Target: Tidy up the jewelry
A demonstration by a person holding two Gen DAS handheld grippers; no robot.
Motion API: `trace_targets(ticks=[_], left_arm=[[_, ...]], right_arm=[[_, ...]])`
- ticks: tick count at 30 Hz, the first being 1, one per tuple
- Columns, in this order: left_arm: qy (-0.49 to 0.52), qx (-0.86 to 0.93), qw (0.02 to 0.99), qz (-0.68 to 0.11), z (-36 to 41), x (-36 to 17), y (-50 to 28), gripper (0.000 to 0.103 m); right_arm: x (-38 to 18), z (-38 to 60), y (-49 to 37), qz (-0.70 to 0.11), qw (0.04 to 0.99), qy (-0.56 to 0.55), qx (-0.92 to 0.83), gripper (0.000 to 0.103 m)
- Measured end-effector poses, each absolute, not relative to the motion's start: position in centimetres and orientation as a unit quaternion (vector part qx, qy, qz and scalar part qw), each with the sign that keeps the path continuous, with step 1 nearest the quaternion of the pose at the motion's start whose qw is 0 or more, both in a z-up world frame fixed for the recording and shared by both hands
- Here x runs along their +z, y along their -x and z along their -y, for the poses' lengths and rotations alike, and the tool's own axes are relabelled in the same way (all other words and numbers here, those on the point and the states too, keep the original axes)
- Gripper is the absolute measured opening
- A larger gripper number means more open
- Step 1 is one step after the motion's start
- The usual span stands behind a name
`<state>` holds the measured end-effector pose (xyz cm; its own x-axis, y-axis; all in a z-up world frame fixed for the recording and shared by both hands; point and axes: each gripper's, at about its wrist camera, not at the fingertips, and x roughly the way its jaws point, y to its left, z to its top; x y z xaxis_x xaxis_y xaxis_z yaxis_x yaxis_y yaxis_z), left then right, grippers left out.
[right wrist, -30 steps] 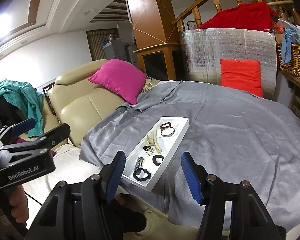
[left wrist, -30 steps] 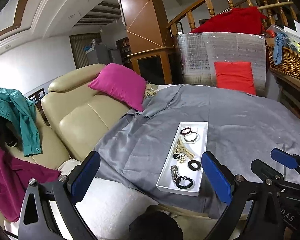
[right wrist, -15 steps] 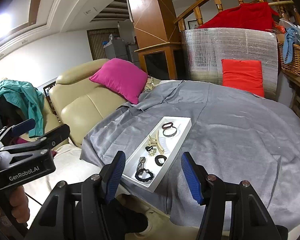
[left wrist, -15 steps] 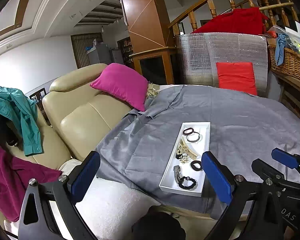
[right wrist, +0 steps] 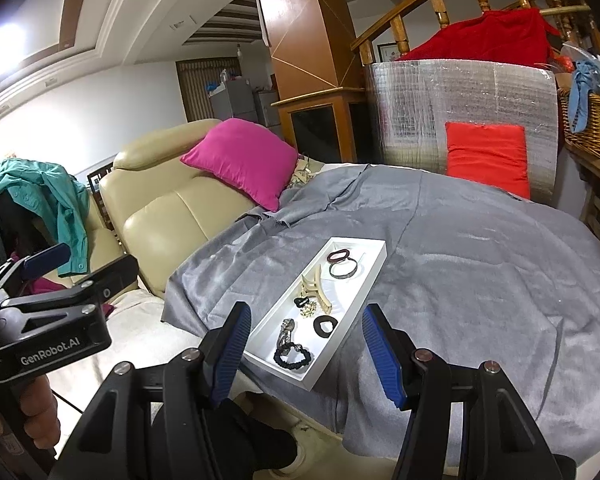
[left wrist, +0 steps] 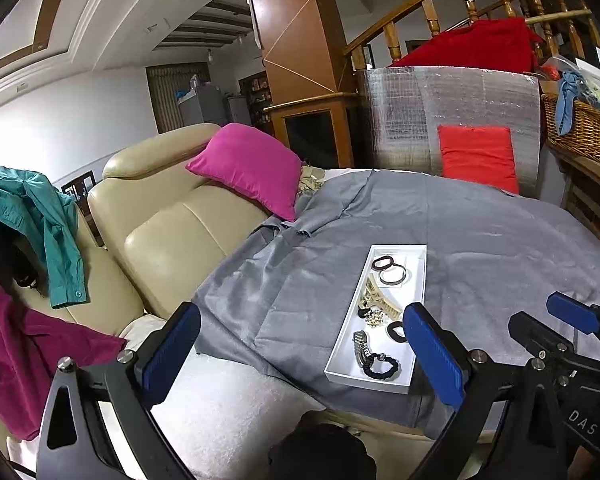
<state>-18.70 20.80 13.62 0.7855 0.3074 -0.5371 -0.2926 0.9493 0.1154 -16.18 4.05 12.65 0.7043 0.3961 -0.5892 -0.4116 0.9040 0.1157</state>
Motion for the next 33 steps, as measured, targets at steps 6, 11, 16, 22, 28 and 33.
trace_targets(ticks=[6, 11, 16, 22, 28, 33], left_arm=[[-0.008, 0.163, 0.945, -0.284, -21.5, 13.6, 18.9, 0.101], [-0.004, 0.165, 0.944, -0.285, -22.4, 13.6, 18.9, 0.101], [0.000, 0.167, 0.943, -0.287, -23.2, 13.5, 18.5, 0.101], [0.004, 0.168, 0.942, -0.290, -23.8, 13.2, 18.1, 0.101], [0.006, 0.168, 0.941, -0.295, -24.2, 12.8, 17.5, 0.101], [0.000, 0.167, 0.944, -0.285, -24.2, 12.7, 16.9, 0.101]], right_arm=[[12.6, -4.6, 16.0, -0.319, 0.922, 0.018, 0.220, 0.062], [12.6, -5.5, 16.0, -0.319, 0.921, 0.026, 0.223, 0.062], [12.5, -5.9, 15.6, -0.321, 0.920, 0.028, 0.223, 0.062], [12.2, -6.2, 15.0, -0.326, 0.919, 0.027, 0.221, 0.062], [12.0, -6.6, 14.5, -0.329, 0.918, 0.029, 0.220, 0.062], [11.7, -7.1, 13.7, -0.331, 0.916, 0.028, 0.225, 0.062]])
